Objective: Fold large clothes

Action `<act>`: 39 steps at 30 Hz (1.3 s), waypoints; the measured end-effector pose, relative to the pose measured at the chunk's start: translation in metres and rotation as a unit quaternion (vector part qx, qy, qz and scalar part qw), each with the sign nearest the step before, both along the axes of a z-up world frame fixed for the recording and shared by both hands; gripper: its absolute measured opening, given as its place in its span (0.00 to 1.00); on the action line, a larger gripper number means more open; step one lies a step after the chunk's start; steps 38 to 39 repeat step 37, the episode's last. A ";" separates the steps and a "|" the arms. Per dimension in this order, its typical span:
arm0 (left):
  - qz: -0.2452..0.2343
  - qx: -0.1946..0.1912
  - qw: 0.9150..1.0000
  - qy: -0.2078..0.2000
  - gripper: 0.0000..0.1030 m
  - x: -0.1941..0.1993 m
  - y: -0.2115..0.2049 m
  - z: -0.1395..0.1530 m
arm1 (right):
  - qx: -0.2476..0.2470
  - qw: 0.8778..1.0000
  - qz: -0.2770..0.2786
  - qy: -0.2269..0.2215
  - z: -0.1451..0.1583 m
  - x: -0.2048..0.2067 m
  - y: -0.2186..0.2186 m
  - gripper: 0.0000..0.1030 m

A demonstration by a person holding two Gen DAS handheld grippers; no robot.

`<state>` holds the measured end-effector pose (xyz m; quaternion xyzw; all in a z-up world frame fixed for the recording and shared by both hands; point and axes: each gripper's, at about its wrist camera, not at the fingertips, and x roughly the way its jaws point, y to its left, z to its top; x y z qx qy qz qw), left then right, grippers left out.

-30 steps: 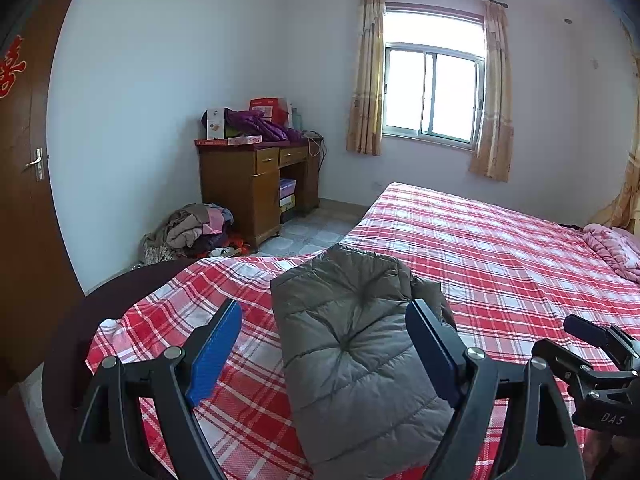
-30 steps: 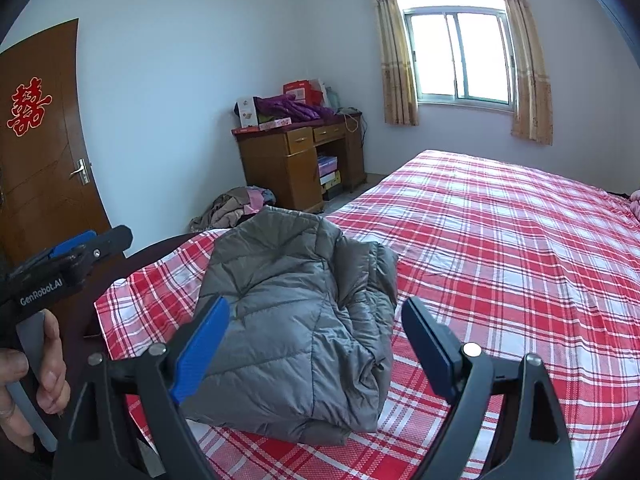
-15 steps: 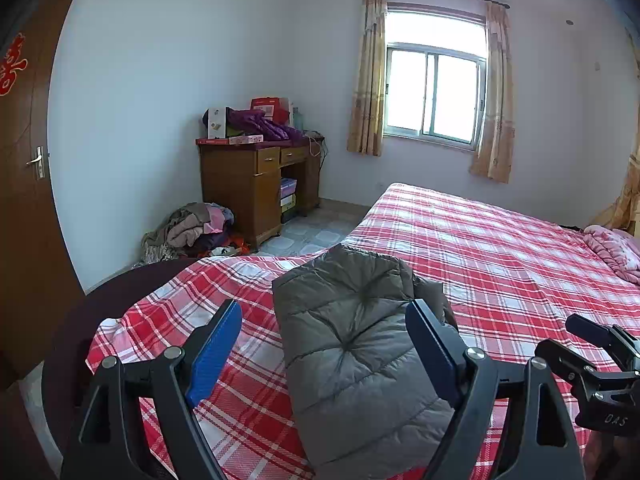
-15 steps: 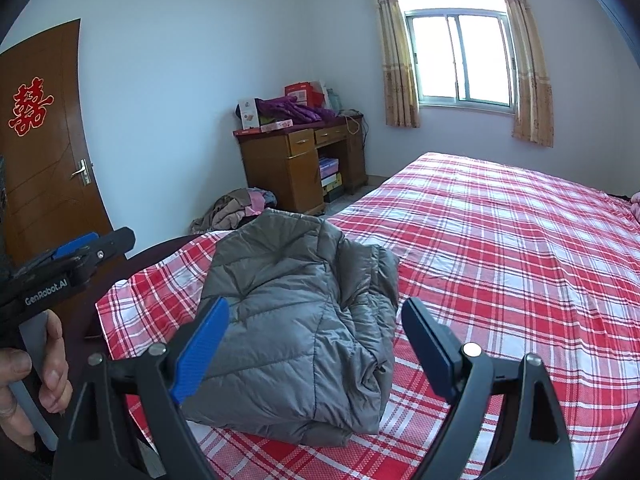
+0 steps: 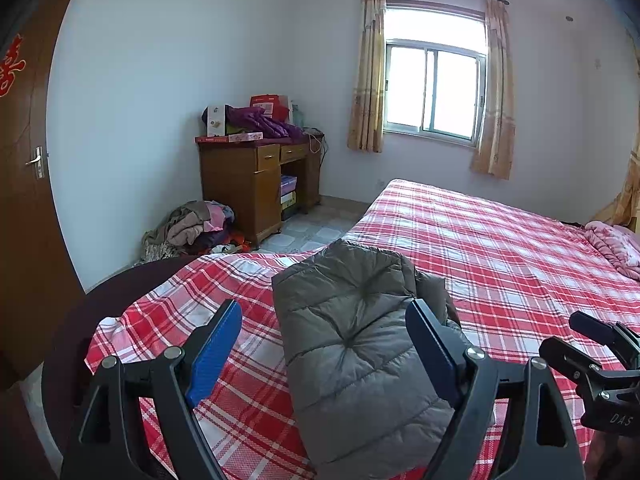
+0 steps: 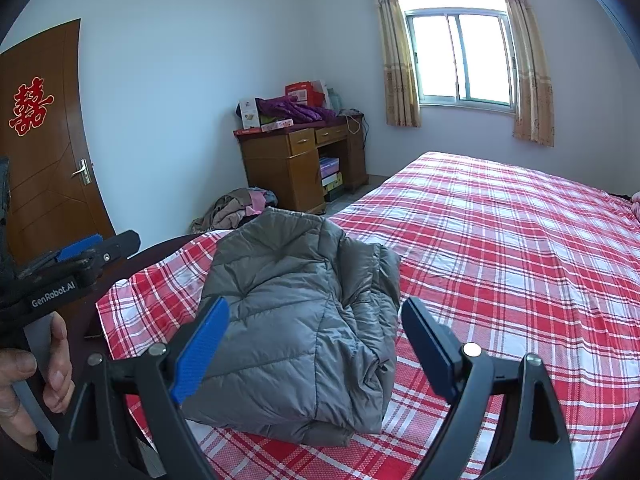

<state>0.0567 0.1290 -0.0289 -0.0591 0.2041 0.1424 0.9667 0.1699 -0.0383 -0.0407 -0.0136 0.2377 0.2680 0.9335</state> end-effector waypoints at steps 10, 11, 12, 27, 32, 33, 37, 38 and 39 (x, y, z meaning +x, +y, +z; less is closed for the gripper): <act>0.009 -0.007 1.000 0.008 0.82 0.002 0.003 -0.002 | 0.003 1.000 -0.002 -0.004 0.001 -0.002 0.004 0.88; 0.012 -0.007 1.000 0.010 0.82 0.003 0.003 -0.003 | 0.004 1.000 -0.002 -0.004 0.001 -0.003 0.002 0.88; 0.014 -0.007 1.000 0.011 0.82 0.003 0.003 -0.003 | 0.005 1.000 -0.002 -0.005 0.001 -0.003 0.002 0.88; 0.012 0.001 1.000 0.027 0.82 0.010 -0.001 -0.008 | 0.008 1.000 -0.003 -0.007 0.002 -0.003 0.000 0.88; 0.015 0.016 0.999 0.025 0.82 0.010 -0.003 -0.010 | 0.007 1.000 -0.003 -0.004 0.000 -0.003 0.000 0.88; 0.014 0.017 0.999 0.023 0.82 0.010 -0.004 -0.011 | 0.007 1.000 -0.002 -0.004 0.000 -0.003 0.001 0.88; 0.013 0.018 1.000 0.022 0.82 0.011 -0.006 -0.011 | 0.006 1.000 -0.002 -0.002 -0.002 -0.003 0.002 0.88; 0.013 0.018 1.000 0.022 0.82 0.011 -0.006 -0.011 | 0.006 1.000 -0.002 -0.002 -0.002 -0.003 0.002 0.88; 0.013 0.018 1.000 0.022 0.82 0.011 -0.006 -0.011 | 0.006 1.000 -0.002 -0.002 -0.002 -0.003 0.002 0.88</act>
